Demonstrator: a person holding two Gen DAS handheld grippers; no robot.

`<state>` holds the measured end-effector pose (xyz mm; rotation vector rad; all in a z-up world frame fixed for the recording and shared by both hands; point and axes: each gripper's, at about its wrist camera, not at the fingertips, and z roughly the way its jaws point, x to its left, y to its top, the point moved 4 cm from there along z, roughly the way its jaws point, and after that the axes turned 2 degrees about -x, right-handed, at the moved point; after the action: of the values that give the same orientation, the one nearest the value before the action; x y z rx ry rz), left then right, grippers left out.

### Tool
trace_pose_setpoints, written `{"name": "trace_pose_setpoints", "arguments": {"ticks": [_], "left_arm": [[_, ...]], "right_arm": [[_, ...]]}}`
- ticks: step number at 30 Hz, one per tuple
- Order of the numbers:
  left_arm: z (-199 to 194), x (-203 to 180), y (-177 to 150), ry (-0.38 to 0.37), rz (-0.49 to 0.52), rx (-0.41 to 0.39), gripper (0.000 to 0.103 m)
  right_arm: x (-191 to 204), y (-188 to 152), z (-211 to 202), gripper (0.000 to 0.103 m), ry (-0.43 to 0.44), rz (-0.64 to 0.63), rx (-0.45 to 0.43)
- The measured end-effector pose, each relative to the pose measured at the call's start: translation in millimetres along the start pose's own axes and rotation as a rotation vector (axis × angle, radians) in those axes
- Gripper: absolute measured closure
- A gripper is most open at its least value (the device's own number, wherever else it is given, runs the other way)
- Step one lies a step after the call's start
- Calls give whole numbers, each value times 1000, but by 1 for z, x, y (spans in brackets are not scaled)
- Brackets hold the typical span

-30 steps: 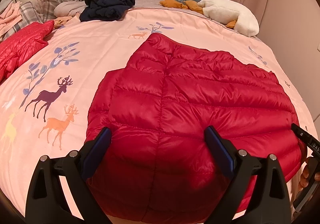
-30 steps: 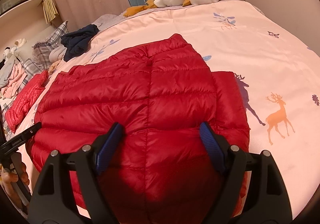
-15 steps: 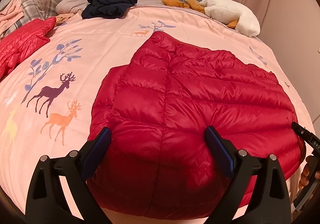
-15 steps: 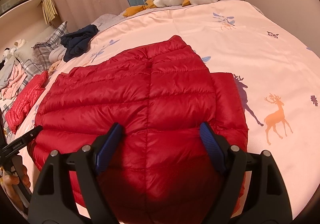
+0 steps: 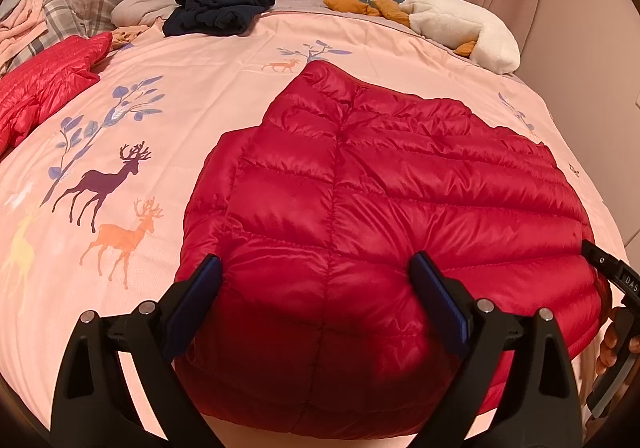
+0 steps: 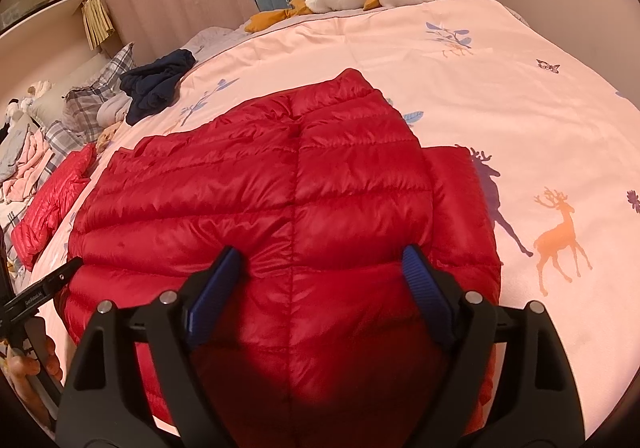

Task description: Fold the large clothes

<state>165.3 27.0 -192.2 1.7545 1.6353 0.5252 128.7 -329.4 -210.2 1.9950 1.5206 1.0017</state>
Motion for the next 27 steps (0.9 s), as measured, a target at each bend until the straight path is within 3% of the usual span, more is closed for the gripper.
{"name": "trace_pose_setpoints", "arguments": {"ticks": [27], "left_arm": [[1,0,-4,-4,-1,4,8]], "right_arm": [[-5,11,5,17,-7,25,2]]}}
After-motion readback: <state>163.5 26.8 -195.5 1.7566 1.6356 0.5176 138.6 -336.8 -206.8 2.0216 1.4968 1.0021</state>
